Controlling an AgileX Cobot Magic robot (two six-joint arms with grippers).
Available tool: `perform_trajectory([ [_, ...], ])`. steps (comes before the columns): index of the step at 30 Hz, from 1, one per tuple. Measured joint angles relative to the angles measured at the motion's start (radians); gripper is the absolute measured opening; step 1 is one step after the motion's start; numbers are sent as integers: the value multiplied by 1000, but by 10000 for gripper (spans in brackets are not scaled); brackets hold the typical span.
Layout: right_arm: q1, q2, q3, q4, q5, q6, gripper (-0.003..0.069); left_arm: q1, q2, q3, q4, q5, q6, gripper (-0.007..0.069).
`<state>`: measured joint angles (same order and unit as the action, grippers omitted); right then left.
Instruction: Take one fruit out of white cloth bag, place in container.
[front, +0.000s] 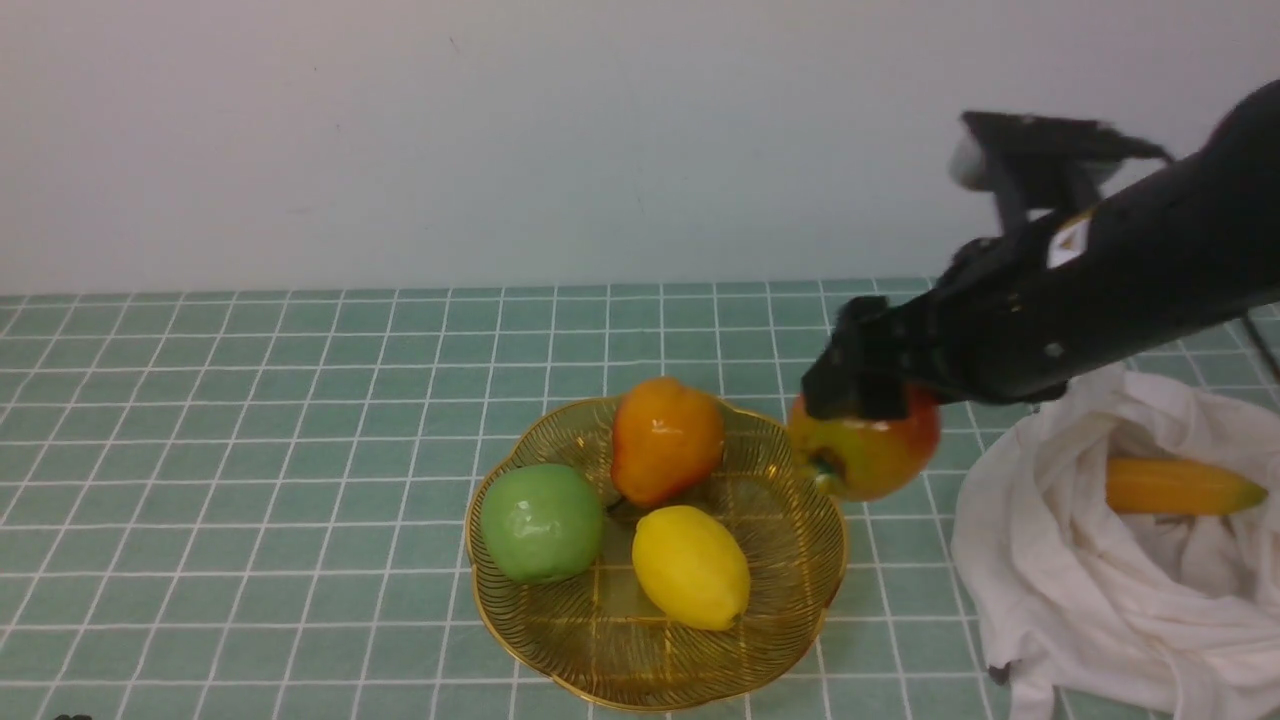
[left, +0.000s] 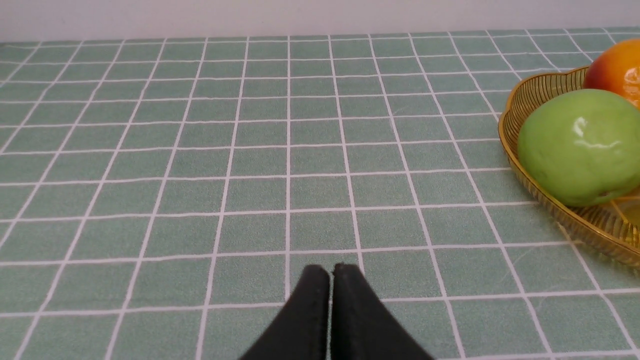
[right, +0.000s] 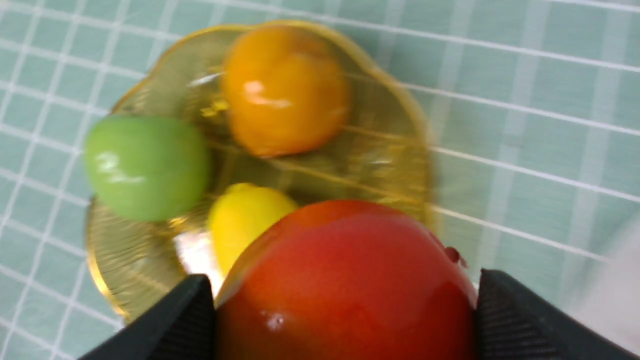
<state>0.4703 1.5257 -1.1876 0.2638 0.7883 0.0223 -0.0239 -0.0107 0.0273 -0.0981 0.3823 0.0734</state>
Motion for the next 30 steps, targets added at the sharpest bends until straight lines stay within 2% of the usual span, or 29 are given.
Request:
perform_trajectory([
  [5, 157, 141, -22, 5, -103, 0, 606, 0, 0, 0, 0, 0, 0, -8],
  [10, 221, 259, -81, 10, -137, 0, 606, 0, 0, 0, 0, 0, 0, -8],
  [14, 239, 314, -114, 10, -141, 0, 607, 0, 0, 0, 0, 0, 0, -8],
  [22, 248, 349, -143, 5, -133, -1, 667, 0, 0, 0, 0, 0, 0, -8],
  [26, 248, 349, -194, -13, -75, -1, 671, 0, 0, 0, 0, 0, 0, -8],
  [30, 248, 349, -279, -56, 53, -1, 666, 0, 0, 0, 0, 0, 0, -8],
])
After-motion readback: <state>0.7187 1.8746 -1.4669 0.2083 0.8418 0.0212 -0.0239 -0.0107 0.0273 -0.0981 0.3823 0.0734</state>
